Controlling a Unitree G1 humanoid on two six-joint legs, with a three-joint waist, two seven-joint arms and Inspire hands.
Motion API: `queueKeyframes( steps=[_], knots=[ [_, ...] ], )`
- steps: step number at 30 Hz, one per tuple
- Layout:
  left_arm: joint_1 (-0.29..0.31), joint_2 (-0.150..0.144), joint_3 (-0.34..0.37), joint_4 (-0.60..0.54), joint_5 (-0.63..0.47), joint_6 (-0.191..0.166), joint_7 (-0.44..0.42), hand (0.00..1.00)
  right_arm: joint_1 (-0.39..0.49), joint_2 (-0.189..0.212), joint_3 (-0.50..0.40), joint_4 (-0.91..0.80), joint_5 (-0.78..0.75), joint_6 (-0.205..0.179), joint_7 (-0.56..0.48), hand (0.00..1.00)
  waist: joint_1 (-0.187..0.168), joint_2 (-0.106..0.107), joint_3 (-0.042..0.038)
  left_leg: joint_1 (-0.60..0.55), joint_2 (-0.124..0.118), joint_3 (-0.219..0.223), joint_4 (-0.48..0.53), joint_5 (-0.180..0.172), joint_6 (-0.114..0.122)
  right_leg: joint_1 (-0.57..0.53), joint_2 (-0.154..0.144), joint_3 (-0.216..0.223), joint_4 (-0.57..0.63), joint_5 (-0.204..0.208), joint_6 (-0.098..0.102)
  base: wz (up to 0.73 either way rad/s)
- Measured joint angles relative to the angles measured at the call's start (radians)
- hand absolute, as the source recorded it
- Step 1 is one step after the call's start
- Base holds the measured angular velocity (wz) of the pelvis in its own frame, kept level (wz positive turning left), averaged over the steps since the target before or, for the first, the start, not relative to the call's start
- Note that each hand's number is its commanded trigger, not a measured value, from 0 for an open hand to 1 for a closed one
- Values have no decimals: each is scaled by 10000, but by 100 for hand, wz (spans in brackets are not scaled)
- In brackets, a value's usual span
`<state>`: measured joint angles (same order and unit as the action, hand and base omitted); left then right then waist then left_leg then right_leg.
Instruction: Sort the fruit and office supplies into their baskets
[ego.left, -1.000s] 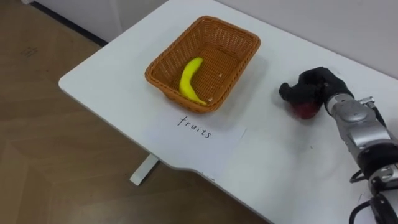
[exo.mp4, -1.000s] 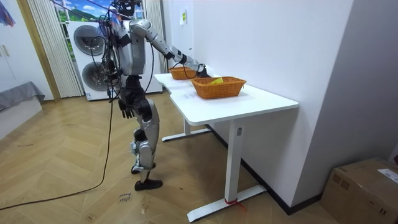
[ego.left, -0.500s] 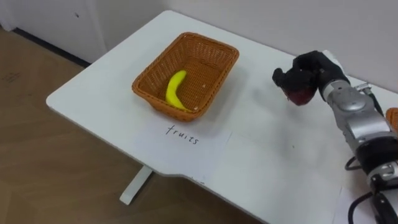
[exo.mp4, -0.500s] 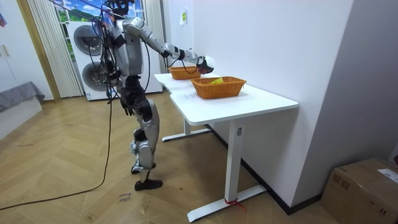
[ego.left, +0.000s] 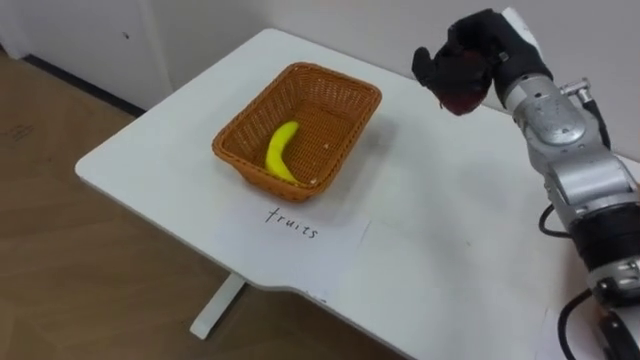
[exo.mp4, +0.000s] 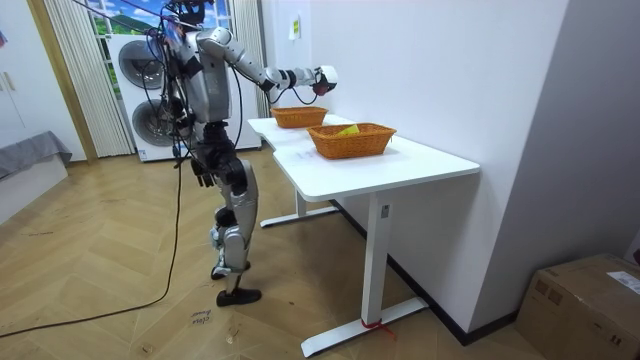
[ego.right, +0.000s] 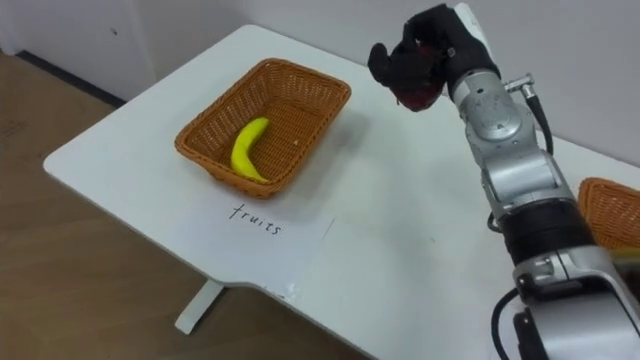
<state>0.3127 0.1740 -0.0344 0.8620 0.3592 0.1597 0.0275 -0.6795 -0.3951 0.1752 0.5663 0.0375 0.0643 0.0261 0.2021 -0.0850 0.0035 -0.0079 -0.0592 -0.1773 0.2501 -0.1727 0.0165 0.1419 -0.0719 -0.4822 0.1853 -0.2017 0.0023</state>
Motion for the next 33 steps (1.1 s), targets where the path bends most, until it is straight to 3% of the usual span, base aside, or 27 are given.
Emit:
queueKeyframes(
  steps=[8,14,19,21,33],
  knots=[
    [72,34,8,-13,57,162,-98,0,35,5,214,-343,208,34,-8,100,277,-27,-3,51,-10,-4,37,-1,2,14,7,64,7,-4,-4,-2],
    [116,41,7,-6,56,160,-208,0,33,30,672,-634,369,30,-8,100,582,-197,-13,174,-74,-204,63,-1,4,190,-26,-45,4,-65,45,9],
    [164,20,31,-22,53,148,-294,0,34,57,858,-705,276,11,115,100,1012,-335,65,156,-100,-323,77,-3,2,282,-22,-163,-37,-86,55,8],
    [249,20,79,-122,52,149,-400,0,34,58,858,-697,245,11,201,100,1031,-356,123,144,-180,-494,83,-5,3,351,-20,-215,-98,-128,71,24],
    [450,37,131,-496,47,217,-405,0,32,131,1816,-73,73,22,341,100,1619,-324,166,-11,-245,-849,170,-3,0,343,-7,-424,-138,-134,79,9]
  ],
)
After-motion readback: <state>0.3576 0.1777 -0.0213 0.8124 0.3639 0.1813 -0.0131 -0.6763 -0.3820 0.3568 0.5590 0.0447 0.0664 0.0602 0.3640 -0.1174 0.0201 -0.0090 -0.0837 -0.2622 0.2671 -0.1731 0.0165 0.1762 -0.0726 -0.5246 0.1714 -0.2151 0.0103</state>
